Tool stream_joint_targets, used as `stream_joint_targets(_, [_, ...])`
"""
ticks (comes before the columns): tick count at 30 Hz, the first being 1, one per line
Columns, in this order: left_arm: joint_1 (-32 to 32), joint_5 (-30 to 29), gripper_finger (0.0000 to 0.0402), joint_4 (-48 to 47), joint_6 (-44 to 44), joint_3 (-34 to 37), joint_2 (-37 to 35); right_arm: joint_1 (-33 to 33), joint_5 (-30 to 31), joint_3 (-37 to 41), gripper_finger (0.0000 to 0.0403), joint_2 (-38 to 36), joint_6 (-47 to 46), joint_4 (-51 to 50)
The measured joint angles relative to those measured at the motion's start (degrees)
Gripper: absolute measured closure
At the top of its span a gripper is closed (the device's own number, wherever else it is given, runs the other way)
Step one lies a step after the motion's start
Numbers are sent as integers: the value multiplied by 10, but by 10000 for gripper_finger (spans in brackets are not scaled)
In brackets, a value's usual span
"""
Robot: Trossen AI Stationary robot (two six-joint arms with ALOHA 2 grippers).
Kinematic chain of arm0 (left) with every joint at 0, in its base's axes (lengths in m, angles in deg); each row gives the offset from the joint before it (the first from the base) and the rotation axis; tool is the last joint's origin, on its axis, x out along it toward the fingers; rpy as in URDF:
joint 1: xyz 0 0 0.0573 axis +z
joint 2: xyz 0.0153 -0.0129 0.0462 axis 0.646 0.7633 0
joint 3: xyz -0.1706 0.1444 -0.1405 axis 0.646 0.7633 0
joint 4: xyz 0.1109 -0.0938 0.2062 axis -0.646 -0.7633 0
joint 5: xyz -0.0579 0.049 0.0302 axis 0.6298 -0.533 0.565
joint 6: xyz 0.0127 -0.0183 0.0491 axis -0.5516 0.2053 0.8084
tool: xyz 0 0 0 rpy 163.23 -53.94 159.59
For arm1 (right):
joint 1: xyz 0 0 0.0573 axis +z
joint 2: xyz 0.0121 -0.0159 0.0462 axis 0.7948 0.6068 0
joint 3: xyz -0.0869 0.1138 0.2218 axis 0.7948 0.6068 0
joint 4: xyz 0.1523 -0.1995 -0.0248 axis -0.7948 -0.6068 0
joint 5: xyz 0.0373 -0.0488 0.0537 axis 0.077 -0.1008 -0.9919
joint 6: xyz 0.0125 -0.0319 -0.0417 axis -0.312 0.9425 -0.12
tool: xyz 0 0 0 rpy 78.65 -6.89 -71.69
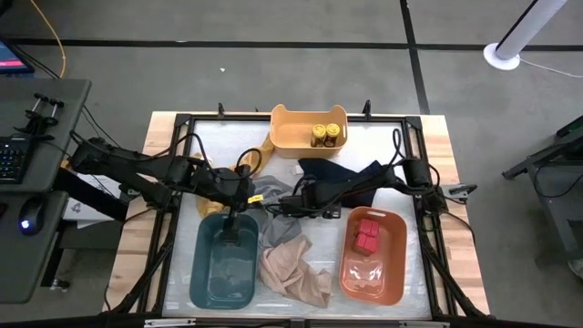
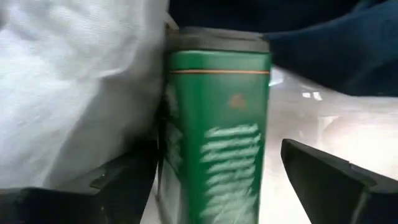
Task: Sort spices by type
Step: Put the green seasoning can into the blue bin
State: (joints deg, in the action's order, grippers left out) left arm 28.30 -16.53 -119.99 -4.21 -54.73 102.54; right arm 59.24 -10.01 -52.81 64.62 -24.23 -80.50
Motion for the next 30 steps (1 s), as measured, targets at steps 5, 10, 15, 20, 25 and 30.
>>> stream_joint_targets(5, [0, 0, 402, 0, -1, 0, 0, -1, -8, 0, 66, 13, 16, 9])
stream_joint_targets(10, [0, 0, 402, 2, -1, 0, 0, -1, -5, 0, 72, 16, 46, 16])
stream_joint_targets(15, [0, -2, 401, 7, -1, 0, 0, -1, -5, -3, 132, 16, 79, 1])
stream_joint_targets(20, [0, -3, 401, 34, -6, 0, 0, 6, 6, -44, 267, 16, 165, -73])
stream_joint_targets(25, [0, -3, 401, 79, -11, 0, 0, 34, 35, -109, 302, 16, 243, -200])
stream_joint_targets(30, [0, -5, 401, 97, -31, 0, 0, 72, 69, -187, 302, 16, 306, -305])
